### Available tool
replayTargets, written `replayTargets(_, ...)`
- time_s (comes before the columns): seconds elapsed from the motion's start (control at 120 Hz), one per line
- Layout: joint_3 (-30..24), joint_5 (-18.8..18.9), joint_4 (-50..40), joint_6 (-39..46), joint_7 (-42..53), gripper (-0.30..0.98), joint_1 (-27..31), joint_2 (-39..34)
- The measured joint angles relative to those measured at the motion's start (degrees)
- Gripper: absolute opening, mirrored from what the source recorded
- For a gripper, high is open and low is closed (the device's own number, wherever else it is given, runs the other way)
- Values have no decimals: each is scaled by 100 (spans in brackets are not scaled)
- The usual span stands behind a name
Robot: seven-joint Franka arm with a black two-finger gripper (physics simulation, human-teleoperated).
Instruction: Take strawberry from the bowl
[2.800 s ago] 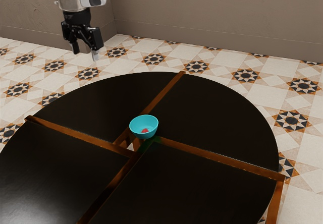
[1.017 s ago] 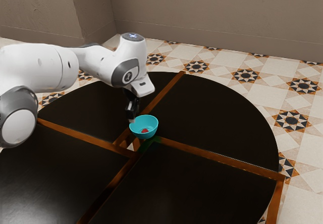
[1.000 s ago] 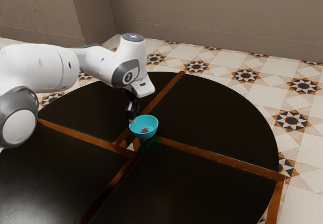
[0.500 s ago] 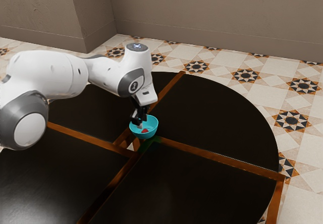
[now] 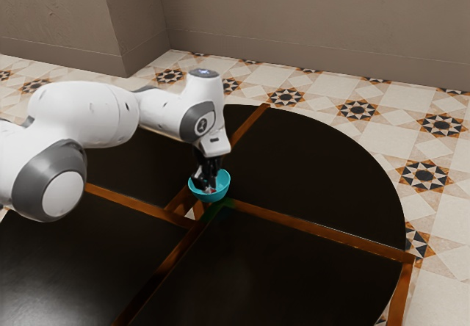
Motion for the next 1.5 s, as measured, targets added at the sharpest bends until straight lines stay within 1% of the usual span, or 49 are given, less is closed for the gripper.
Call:
replayTargets(0.167, 16, -64, 3, -91, 118, 24, 47, 19)
replayTargets(0.333, 27, -67, 42, -175, 228, 34, 67, 19)
replayTargets(0.533, 33, -22, 671, -276, 334, 38, 130, 240)
replayTargets(0.85, 33, -29, 829, -371, 438, 38, 144, 509)
replayTargets(1.067, 28, -42, 810, -279, 490, 34, 152, 560)
replayTargets(1.5, 25, -345, 776, 67, 557, 33, 145, 617)
